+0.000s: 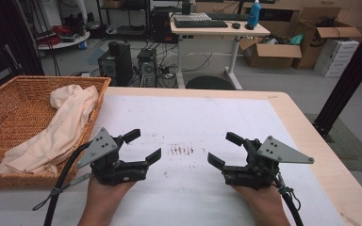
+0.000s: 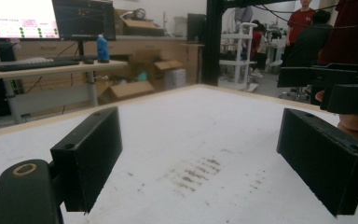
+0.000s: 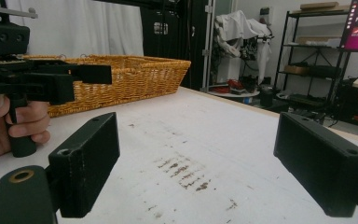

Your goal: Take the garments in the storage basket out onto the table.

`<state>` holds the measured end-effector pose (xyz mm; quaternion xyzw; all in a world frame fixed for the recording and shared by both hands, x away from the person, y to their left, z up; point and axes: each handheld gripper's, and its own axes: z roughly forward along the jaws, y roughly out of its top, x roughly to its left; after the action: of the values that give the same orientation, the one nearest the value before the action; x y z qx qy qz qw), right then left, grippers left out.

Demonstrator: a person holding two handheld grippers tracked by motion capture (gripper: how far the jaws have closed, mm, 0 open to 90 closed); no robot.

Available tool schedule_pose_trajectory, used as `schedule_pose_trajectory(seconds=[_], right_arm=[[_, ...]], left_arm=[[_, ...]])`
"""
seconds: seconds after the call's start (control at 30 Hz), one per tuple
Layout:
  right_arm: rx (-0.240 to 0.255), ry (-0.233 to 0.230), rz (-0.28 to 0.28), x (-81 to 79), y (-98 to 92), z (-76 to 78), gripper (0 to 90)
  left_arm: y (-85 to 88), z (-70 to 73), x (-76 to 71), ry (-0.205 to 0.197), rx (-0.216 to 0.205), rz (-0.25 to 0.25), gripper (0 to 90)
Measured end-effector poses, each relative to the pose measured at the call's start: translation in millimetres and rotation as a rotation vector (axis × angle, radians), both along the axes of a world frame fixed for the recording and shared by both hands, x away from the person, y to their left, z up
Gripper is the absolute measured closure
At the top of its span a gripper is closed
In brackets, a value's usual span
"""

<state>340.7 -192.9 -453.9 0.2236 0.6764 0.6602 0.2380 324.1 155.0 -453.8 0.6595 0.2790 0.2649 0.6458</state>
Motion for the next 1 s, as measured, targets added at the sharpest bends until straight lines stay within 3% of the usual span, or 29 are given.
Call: schedule_pose_trajectory(seconds=[1.0], right_arm=[[0.008,0.005,0.003,0.7,-0.7,0.1,13.7]], left_arm=[[-0.2,0.3,1.3,0.008,-0.011,0.018,14.4]])
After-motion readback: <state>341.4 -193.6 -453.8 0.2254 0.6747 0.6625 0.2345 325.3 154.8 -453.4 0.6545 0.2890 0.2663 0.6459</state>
